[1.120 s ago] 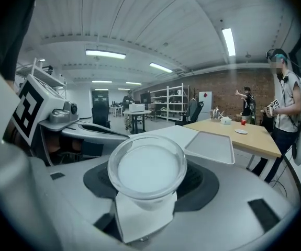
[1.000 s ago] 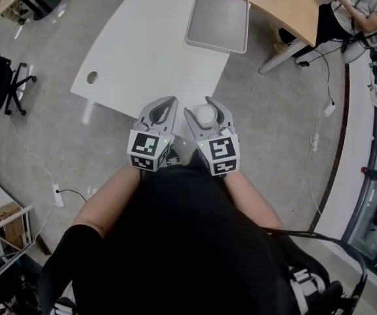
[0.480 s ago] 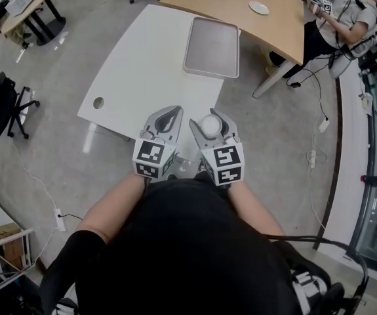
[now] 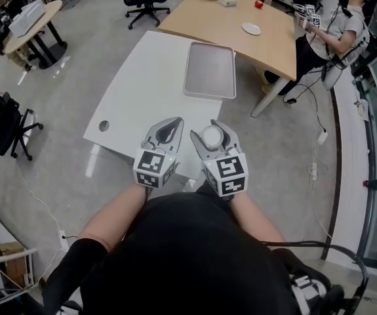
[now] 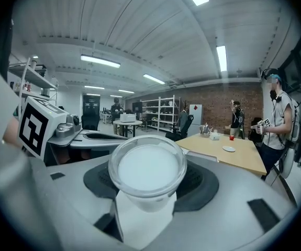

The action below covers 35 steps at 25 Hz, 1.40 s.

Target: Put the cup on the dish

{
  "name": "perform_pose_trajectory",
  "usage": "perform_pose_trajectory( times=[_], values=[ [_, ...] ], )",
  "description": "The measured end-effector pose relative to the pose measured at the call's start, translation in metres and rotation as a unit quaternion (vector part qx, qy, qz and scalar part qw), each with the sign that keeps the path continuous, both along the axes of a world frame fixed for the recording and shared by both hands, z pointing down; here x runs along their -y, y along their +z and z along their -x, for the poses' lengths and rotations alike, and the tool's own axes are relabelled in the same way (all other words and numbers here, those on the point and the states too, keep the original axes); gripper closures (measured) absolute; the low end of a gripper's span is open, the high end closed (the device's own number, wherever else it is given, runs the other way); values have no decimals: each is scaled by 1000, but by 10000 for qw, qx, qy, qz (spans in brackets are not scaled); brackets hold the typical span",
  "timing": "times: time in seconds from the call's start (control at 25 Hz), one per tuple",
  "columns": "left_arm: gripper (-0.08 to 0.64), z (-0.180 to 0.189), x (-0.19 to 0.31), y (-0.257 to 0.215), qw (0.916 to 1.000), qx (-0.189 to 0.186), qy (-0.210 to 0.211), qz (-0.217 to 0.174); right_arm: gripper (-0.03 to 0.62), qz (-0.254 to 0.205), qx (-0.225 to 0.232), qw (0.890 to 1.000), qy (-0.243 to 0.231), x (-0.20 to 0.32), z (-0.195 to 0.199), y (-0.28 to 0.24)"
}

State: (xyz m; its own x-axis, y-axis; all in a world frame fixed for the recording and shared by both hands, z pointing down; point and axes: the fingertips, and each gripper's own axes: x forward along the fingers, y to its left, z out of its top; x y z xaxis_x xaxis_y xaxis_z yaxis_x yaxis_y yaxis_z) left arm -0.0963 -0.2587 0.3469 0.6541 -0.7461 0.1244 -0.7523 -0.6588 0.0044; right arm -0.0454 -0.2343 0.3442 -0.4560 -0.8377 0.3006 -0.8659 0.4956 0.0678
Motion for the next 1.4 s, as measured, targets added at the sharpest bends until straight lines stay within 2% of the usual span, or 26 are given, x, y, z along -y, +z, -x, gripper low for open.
perform_pose_trajectory(
  times=[0.24, 0.64, 1.08, 1.4],
  values=[
    [560, 3, -1, -6, 10000, -84, 26, -25, 331, -46, 9, 10000, 3, -1, 6, -8],
    [560, -10, 19, -13, 9999, -143, 65, -29, 331, -49, 80, 9999, 75, 24, -7, -13],
    [560, -45, 67, -19, 9997, -220, 44, -5, 333, 27, 143, 9999, 38, 67, -35, -15],
    [560, -63, 122, -14, 9998, -204, -50, 61, 333, 144, 163, 9998, 17, 120, -58, -5]
  ],
)
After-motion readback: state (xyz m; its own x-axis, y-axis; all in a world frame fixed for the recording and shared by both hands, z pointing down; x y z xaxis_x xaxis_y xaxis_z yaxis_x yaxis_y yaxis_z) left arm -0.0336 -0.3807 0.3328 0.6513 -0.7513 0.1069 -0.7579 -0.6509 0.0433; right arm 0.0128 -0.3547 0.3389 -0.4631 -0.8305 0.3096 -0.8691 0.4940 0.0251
